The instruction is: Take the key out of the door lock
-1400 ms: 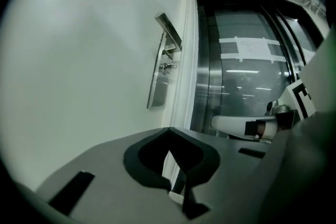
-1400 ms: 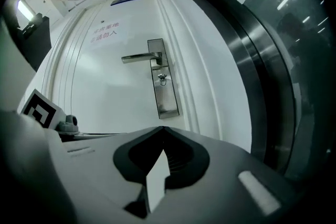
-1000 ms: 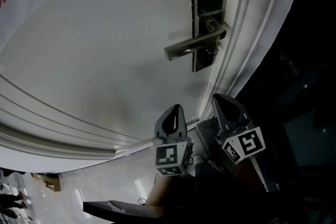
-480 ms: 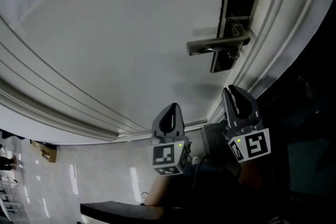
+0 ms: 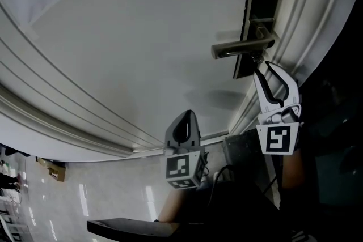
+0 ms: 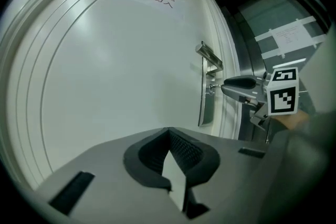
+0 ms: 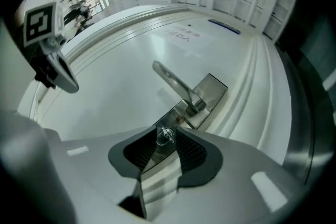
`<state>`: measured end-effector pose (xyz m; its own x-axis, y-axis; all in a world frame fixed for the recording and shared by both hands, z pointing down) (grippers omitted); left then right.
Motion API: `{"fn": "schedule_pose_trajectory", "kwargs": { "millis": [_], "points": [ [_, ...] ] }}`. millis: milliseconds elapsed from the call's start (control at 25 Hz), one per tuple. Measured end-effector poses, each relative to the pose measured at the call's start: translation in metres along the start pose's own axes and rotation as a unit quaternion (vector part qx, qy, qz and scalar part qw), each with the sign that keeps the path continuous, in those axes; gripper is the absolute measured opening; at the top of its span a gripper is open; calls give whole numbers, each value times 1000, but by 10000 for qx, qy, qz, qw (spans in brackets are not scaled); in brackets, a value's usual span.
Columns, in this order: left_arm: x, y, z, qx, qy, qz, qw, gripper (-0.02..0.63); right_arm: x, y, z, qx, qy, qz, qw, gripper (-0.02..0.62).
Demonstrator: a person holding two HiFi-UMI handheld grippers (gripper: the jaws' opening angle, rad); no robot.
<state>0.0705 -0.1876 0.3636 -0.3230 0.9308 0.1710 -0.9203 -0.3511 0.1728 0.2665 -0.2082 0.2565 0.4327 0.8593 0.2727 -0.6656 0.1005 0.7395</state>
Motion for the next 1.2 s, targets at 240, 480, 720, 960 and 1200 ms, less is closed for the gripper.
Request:
{"fn": "schedule_pose_trajectory", "kwargs": {
  "millis": [240,480,720,960,1200],
  "points": [
    [-1,8,-4,134,-57,26,9999,0,-19,0,7,1756,430,-463,9824,81],
    [-7,13,-6,21,-102,62,9999,0,-29,4,12,2129,512,-610,9738,81],
    [-10,10,-4,117,-24,160,9998,0,-31,4,14,2534,602,-563,9638,67],
    [-11,7,-5,141,51,274,9995,0,-33,2,12,2772,612,-492,9576,15],
    [-10,10,-4,130,58,247,9996,0,-33,2,13,2926,629,-587,9524,14]
  ]
}}
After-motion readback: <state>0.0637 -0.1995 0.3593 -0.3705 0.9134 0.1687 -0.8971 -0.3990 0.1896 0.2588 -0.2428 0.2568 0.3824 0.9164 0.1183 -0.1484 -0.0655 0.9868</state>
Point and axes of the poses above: the fingertips, and each gripper's own axes: x backward along the fingers, y to its left, z out of its underside, the point moved 3 cm from there along x, backward along the fingers, and after that the axes turned 13 degrees about -y, right-handed, at the moved point
